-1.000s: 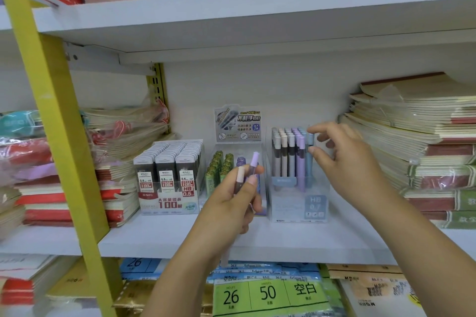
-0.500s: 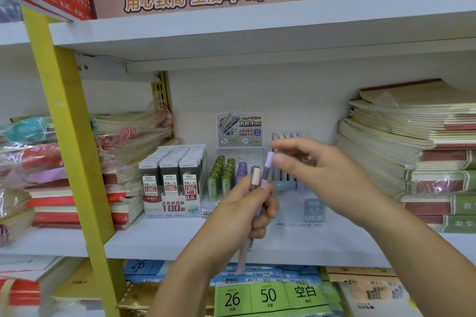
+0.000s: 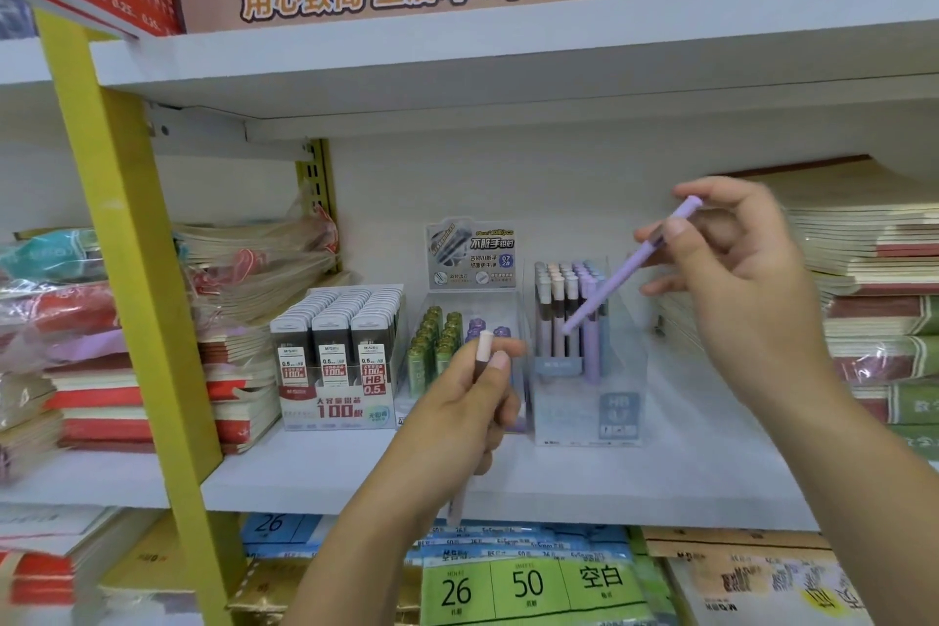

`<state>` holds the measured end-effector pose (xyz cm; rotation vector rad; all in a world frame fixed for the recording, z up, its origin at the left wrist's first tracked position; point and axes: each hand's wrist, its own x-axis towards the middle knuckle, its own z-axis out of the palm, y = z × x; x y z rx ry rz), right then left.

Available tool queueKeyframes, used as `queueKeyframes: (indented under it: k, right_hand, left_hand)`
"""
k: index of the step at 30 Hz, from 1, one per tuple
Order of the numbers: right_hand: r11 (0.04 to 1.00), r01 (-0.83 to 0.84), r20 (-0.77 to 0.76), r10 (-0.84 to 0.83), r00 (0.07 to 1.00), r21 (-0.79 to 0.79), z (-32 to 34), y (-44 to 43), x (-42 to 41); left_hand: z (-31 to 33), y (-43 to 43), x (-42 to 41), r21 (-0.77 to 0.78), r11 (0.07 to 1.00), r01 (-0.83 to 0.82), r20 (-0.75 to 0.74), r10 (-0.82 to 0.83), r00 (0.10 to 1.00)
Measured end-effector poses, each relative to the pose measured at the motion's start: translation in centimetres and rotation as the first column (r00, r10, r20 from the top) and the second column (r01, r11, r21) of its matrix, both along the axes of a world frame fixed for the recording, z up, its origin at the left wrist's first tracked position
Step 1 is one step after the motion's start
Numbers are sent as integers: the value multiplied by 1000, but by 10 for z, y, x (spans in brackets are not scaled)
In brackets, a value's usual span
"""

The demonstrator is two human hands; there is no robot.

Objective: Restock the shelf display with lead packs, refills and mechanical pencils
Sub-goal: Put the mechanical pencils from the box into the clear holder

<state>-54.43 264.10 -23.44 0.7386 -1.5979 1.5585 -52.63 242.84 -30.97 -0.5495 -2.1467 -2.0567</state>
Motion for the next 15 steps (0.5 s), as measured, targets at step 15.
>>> queueKeyframes:
  k: [15]
  right_hand:
    - [879,166,96,-232,968,447,-15,4,-16]
  left_hand:
    - [-1,2,-2,-26,996,-80,-57,79,995]
